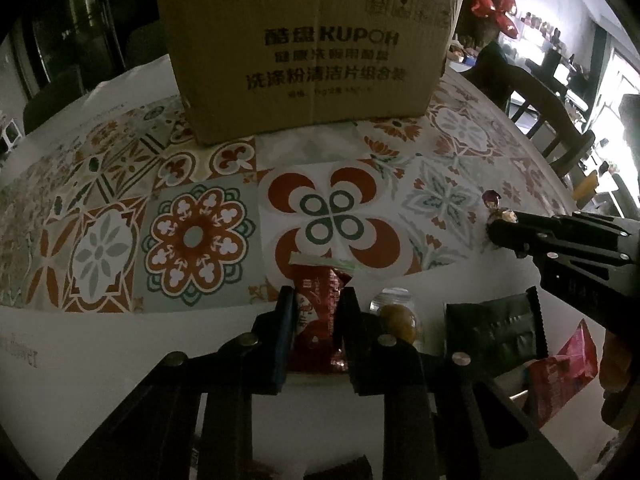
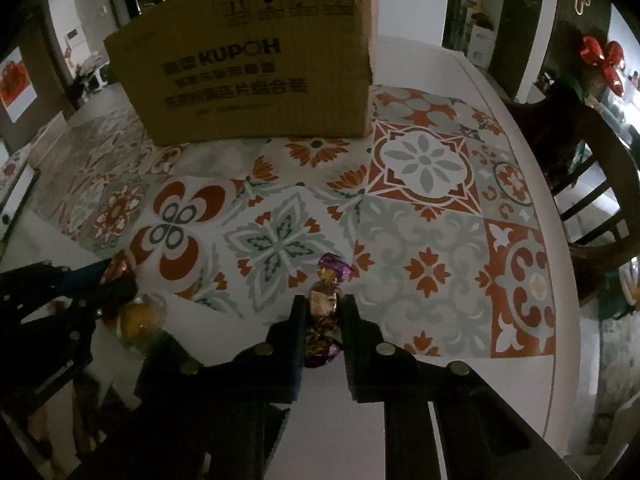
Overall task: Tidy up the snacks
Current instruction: 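Grasp the red packet with the left tool while the right tool grasps the purple-wrapped candy, then carry the red packet and purple candy into the cardboard box and open both tools, then withdraw both open tools from the box back over the table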
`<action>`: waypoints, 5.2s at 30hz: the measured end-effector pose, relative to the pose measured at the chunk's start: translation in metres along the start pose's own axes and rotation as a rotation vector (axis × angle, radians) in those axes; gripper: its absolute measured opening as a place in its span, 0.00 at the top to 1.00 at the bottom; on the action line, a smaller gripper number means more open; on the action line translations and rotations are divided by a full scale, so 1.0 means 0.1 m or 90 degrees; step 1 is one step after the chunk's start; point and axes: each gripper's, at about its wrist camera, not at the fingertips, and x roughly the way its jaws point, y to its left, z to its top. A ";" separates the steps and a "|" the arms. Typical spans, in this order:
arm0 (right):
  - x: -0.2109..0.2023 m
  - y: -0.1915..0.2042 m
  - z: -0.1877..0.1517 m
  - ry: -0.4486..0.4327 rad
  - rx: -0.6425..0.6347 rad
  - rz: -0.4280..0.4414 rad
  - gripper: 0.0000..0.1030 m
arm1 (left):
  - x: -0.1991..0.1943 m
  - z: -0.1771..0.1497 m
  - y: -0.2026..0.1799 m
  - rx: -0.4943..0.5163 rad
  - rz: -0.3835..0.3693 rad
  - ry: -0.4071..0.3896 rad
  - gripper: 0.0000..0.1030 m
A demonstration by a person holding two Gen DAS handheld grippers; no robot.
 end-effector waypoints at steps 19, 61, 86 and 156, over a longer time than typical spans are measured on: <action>-0.58 0.24 -0.02 -0.080 0.011 0.032 0.83 | -0.66 0.04 -0.02 0.027 -0.009 -0.097 0.78; -1.31 0.43 1.46 -0.289 -0.002 0.076 0.83 | -1.57 1.55 0.32 0.066 0.002 -0.358 0.78; -0.46 0.06 2.08 -0.187 0.065 0.054 0.55 | -0.66 2.31 0.47 0.034 -0.030 -0.190 0.43; -1.29 1.16 -0.67 -0.129 -0.067 -0.065 0.16 | -1.58 -0.88 0.39 0.053 0.150 -0.237 0.15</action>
